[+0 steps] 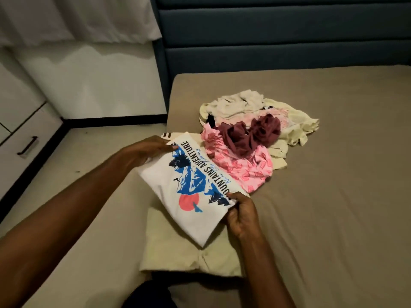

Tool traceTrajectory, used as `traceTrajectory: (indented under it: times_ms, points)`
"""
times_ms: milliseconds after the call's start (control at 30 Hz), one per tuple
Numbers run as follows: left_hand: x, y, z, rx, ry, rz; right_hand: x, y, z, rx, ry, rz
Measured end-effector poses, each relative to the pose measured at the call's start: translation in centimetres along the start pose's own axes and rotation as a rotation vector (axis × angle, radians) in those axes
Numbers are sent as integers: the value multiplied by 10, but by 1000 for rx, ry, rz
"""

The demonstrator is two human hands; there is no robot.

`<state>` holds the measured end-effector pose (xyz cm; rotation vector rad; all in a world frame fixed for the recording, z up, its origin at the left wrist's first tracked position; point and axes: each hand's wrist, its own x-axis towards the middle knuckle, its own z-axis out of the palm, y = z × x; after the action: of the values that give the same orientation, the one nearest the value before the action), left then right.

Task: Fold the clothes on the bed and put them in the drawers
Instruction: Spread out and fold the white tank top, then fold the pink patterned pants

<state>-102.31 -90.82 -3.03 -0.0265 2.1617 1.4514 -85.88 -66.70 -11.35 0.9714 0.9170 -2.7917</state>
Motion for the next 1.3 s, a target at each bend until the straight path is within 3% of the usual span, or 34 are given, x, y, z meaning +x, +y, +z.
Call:
traceTrajectory:
  times_ms: [233,433,533,667,867,1033,1167,1233,1300]
  points:
    - [147,48,-73,486,-18,94,80,48,98,208,47,-31]
    - [231,17,-49,851,22,221,123,64,90,-335,51,-114]
    - [248,-15,-35,728,152,270,141,58,81,-450,76,-227]
    - [250,-13,-35,486,248,385,152,50,71,-428,97,-203]
    - [250,-10,-19,676,208,350,156,57,62,-593,259,-303]
    - [251,-21,9,1112,377,309,129,40,84,-1075,401,-531]
    - [226,-18,22,1167,442,465,128,38,94,-1631,450,-842]
    - [213,-31,36,1195,389,502,141,48,99,-1710,345,-1024]
    - [209,-54,47,1225,335,471,157,63,93,-1742,138,-1038]
